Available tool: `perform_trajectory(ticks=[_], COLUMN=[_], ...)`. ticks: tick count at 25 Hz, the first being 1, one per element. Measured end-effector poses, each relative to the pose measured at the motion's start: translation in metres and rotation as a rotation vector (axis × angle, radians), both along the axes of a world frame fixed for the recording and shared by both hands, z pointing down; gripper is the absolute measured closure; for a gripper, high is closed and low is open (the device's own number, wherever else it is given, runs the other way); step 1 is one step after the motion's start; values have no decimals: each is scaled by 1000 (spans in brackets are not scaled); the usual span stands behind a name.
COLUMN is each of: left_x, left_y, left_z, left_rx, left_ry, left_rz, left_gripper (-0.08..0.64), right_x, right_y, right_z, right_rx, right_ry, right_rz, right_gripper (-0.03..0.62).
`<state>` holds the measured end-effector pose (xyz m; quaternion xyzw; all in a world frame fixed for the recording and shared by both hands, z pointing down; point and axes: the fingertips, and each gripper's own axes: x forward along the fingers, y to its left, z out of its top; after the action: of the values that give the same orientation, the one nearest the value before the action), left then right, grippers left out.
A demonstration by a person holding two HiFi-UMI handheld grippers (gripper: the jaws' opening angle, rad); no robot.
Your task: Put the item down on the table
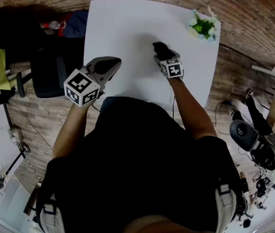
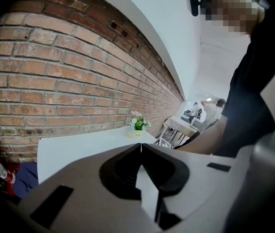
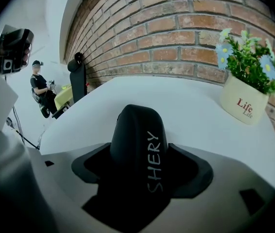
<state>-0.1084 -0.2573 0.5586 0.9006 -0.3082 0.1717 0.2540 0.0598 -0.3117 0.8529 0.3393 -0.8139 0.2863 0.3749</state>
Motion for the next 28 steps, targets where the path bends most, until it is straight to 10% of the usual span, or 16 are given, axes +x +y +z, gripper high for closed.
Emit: perform_trajectory(ticks=[28], left_x=[7], left_y=[17], left_z=[-22], left_rx=[45], left_ry=[-3], left_rz=[13], left_gripper=[548], right_x=[12], right_y=[1], right_z=[-54], right_rx=[90], right_ry=[-104], right_rz=[33], right_gripper=[229])
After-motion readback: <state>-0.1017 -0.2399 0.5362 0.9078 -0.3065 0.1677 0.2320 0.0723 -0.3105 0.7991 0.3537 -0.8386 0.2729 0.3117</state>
